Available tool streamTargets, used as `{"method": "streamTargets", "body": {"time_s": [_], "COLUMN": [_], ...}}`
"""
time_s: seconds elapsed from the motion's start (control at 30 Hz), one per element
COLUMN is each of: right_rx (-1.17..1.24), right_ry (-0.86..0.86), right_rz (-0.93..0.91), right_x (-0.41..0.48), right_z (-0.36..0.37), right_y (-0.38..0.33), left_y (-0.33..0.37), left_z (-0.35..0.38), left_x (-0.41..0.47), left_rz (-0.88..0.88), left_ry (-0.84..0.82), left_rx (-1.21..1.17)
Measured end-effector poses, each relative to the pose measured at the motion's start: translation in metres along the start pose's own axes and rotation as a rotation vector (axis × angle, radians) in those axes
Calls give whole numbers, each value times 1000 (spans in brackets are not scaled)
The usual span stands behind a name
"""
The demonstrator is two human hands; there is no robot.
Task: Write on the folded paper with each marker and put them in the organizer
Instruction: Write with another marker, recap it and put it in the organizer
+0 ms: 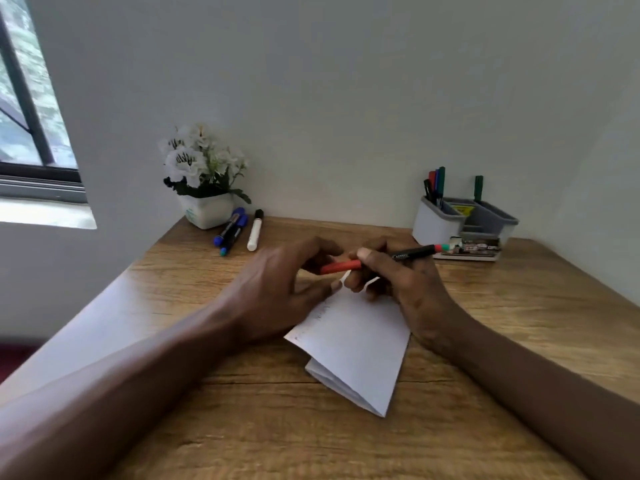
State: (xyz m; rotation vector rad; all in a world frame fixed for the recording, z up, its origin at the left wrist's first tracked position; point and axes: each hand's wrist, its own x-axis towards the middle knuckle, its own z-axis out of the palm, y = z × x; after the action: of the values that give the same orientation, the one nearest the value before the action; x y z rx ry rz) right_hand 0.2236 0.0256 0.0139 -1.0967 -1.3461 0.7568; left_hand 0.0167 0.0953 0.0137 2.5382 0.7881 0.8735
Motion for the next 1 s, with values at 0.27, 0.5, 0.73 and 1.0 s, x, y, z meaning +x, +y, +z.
{"method": "streamTargets", "body": {"time_s": [0.27, 0.5, 0.73, 1.0], "right_rx": [42, 160, 289, 487], "right_ry": [-127, -137, -161, -49], "right_rz": [104, 222, 281, 303], "right_x": [4, 6, 8, 13], "right_z": [-2, -5, -12, -16], "right_y": [-7, -10, -6, -2], "left_y": [5, 1, -5, -12], "left_z": [1, 0, -10, -7], "left_x": [-2, 6, 9, -1], "left_rz": [44, 20, -72, -162], "left_ry": [-18, -193, -373, -136], "left_rx": [-94, -219, -389, -486]}}
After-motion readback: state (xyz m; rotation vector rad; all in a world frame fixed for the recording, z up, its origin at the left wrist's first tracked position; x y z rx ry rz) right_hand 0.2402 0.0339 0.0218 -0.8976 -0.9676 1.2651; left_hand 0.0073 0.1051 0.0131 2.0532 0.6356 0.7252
